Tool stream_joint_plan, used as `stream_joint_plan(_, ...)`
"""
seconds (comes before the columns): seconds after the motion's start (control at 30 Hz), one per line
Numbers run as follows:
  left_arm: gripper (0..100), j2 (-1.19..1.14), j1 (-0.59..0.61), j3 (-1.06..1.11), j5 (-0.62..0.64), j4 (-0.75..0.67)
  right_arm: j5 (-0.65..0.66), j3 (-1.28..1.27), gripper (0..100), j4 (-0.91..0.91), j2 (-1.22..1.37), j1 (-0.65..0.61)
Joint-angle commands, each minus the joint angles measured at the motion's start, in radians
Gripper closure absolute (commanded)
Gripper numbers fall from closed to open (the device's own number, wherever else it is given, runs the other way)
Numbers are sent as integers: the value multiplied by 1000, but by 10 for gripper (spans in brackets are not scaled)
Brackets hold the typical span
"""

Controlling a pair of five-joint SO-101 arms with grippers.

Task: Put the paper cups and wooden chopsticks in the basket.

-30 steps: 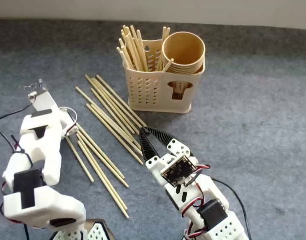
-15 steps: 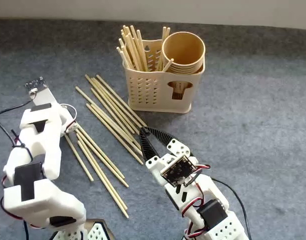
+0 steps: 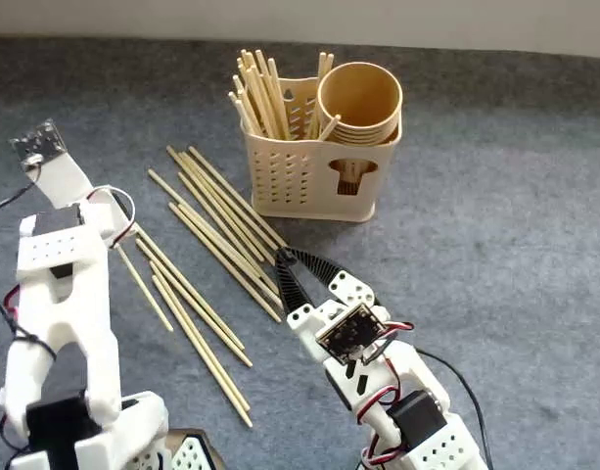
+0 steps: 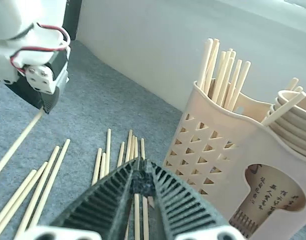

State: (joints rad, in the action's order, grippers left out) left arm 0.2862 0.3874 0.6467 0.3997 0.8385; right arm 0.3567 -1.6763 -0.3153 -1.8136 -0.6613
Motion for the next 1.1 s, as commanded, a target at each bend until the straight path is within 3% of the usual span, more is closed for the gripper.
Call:
stream_joint_plan(0.0,996,124,8,-24,5,3,11,-102,992,-4,-13,21)
stream_joint_plan(0.6,995,501,-62,-136,6,0,11,-102,992,-4,-13,21)
stream_joint_plan(1.07,995,616,-209,-136,5,-390,11,-102,992,-5,-13,21)
